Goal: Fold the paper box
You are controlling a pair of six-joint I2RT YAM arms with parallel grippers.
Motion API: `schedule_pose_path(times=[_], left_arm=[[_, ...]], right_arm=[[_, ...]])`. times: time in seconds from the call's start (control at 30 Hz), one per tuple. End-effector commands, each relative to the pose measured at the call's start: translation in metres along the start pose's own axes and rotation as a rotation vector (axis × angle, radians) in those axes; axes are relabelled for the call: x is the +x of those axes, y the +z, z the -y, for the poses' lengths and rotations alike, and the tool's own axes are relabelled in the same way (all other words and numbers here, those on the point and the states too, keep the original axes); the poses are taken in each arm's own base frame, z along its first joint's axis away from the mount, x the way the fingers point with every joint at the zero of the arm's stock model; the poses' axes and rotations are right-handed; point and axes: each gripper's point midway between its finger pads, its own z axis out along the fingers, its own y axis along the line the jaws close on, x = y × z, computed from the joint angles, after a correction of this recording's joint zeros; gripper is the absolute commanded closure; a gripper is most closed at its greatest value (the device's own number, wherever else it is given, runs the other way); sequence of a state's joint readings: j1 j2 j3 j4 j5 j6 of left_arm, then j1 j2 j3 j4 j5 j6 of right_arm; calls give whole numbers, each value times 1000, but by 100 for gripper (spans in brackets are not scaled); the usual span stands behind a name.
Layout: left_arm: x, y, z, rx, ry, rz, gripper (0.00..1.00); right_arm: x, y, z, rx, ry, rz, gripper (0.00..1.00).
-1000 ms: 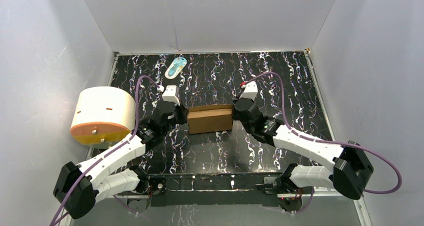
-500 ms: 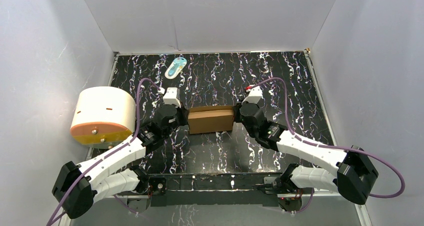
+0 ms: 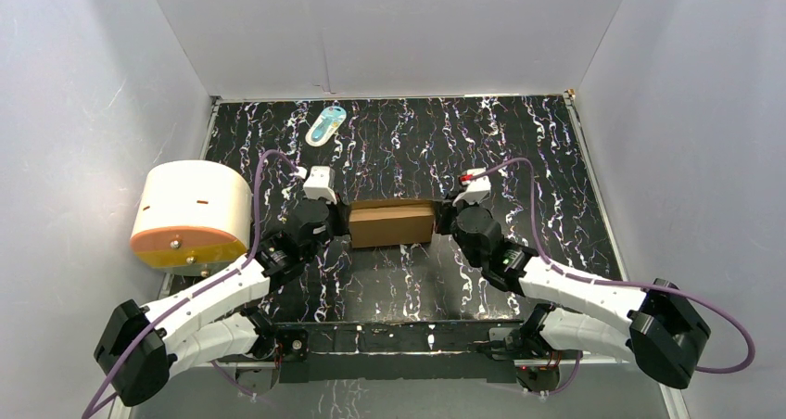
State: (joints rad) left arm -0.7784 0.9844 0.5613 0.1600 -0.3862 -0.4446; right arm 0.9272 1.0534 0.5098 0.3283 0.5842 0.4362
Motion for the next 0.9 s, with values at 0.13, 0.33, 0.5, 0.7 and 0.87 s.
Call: schedule_pose_path(times=[0.13,0.33,0.5,0.7,0.87], left_arm=[[10,-5,13,76,21,2,92],[14,-8,13,80,25,25,92],[19,-7,12,71,67,38,92],[36,-6,10,44,77,69,92],[32,-6,14,49,69,128,92]], right_arm=[[31,-7,-4,-85,-45,-52,100],[31,-9,-4,-100,-36,-23,99],[34,-12,-3,-111,-40,-6,99],[37,-13,-5,-133,-31,11,99],[39,-10,-13,-169,-36,13,98]])
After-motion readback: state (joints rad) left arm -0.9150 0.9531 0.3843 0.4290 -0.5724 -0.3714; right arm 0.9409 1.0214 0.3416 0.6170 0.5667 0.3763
